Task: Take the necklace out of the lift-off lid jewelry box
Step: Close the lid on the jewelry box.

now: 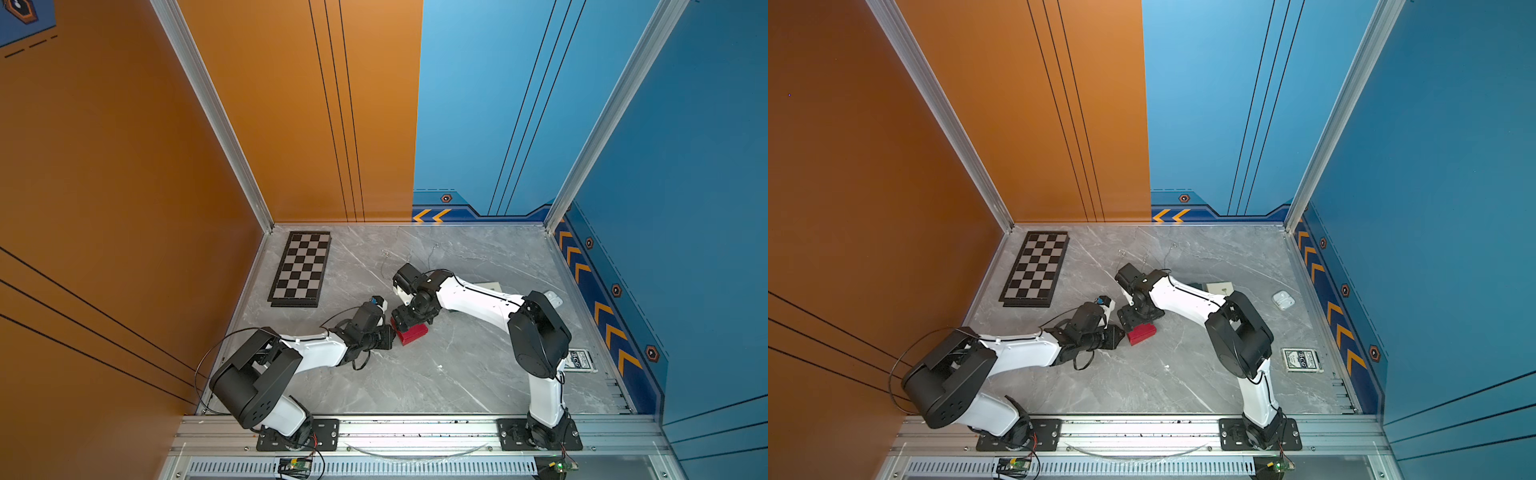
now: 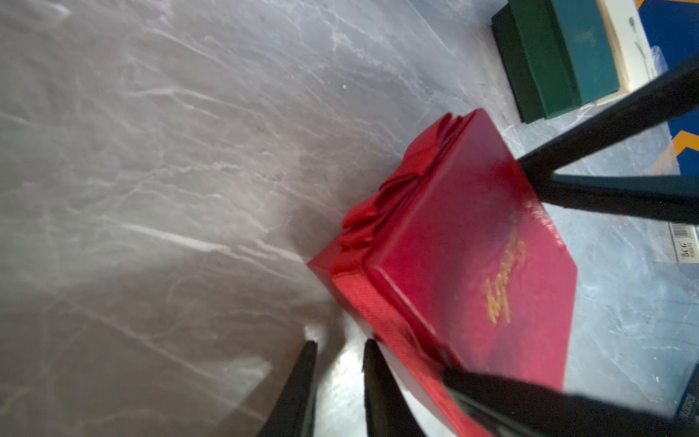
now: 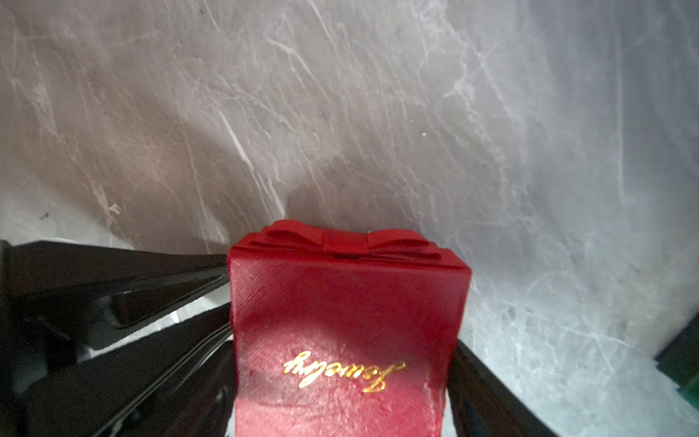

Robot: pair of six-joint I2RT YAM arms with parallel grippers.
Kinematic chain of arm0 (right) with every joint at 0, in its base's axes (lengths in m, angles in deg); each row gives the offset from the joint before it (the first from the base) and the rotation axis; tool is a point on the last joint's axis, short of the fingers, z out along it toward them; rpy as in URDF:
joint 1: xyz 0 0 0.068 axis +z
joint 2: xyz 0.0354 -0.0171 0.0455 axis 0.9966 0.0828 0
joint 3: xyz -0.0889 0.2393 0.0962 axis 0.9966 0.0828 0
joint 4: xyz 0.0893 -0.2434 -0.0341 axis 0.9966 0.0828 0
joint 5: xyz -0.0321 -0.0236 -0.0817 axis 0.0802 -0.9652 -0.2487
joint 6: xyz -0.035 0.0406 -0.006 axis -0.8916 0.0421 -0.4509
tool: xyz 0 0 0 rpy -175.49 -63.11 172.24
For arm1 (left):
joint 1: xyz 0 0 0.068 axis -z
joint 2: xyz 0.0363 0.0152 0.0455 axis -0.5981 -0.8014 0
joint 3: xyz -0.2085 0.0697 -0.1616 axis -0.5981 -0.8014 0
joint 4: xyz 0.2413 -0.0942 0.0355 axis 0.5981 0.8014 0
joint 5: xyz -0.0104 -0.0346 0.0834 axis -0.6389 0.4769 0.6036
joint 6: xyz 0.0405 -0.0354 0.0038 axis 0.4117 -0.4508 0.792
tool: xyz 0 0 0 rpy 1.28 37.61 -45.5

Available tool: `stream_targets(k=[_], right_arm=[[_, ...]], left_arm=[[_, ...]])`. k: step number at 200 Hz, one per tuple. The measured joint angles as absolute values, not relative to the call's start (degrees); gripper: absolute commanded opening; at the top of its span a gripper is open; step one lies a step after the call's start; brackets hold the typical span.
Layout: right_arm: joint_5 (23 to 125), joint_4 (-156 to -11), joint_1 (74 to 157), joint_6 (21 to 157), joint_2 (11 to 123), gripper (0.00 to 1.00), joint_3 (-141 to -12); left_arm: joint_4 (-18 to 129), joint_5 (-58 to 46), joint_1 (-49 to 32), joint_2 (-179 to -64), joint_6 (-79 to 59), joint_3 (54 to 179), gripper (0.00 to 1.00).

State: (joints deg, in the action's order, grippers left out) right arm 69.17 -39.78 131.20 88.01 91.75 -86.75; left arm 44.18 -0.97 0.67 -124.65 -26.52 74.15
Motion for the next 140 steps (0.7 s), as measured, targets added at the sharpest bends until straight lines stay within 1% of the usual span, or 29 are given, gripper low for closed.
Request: stream_targets(k=[140], right_arm=[[71.2, -39.7, 129.8, 88.3, 91.7, 0.82, -86.7]], left_arm=[[41.6, -0.9, 1.0, -126.0, -26.5, 74.4, 0.25]])
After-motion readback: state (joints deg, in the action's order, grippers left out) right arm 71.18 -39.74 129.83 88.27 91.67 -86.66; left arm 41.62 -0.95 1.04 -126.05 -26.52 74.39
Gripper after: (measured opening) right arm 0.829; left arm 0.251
